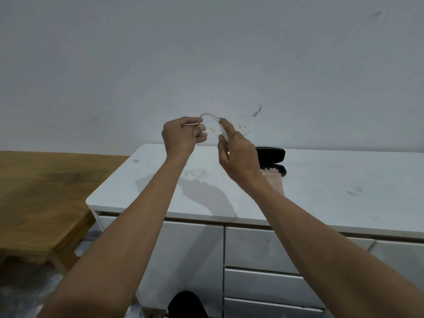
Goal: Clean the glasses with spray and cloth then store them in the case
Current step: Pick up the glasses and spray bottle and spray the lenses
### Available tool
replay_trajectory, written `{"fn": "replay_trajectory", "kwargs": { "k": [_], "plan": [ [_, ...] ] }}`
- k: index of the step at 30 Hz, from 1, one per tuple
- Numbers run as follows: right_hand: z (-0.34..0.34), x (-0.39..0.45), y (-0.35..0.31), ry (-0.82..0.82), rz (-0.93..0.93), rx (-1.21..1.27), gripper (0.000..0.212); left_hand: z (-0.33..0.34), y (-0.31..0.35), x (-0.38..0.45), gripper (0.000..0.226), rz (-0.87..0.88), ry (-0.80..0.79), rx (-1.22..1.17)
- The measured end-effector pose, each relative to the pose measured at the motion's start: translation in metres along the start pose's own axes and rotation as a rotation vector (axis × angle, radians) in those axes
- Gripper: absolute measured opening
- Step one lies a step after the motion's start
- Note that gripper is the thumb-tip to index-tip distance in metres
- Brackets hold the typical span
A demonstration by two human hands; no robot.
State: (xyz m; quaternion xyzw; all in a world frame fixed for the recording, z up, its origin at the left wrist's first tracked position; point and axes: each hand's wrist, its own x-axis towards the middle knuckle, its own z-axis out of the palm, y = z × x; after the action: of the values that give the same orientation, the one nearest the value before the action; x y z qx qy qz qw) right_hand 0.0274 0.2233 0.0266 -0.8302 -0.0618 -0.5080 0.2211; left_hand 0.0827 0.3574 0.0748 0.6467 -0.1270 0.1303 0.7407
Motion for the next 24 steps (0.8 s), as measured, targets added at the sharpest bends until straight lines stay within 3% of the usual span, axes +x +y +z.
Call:
{"fn": "replay_trajectory", "kwargs": {
  "k": [14,21,24],
  "plan": [
    [0.008,0.004,-0.007,-0.055,0.081,0.04,0.036,-0.008,0.005,-0.001,0.013,-0.004,-0.004,0.004],
    [0.007,0.007,-0.011,0.026,0.133,0.083,0.041,-0.009,0.005,0.0,0.013,-0.013,0.021,0.001],
    [0.003,0.006,-0.006,0.087,0.263,0.223,0.04,-0.011,0.006,0.003,0.013,-0.013,0.041,-0.015]
  ]
}}
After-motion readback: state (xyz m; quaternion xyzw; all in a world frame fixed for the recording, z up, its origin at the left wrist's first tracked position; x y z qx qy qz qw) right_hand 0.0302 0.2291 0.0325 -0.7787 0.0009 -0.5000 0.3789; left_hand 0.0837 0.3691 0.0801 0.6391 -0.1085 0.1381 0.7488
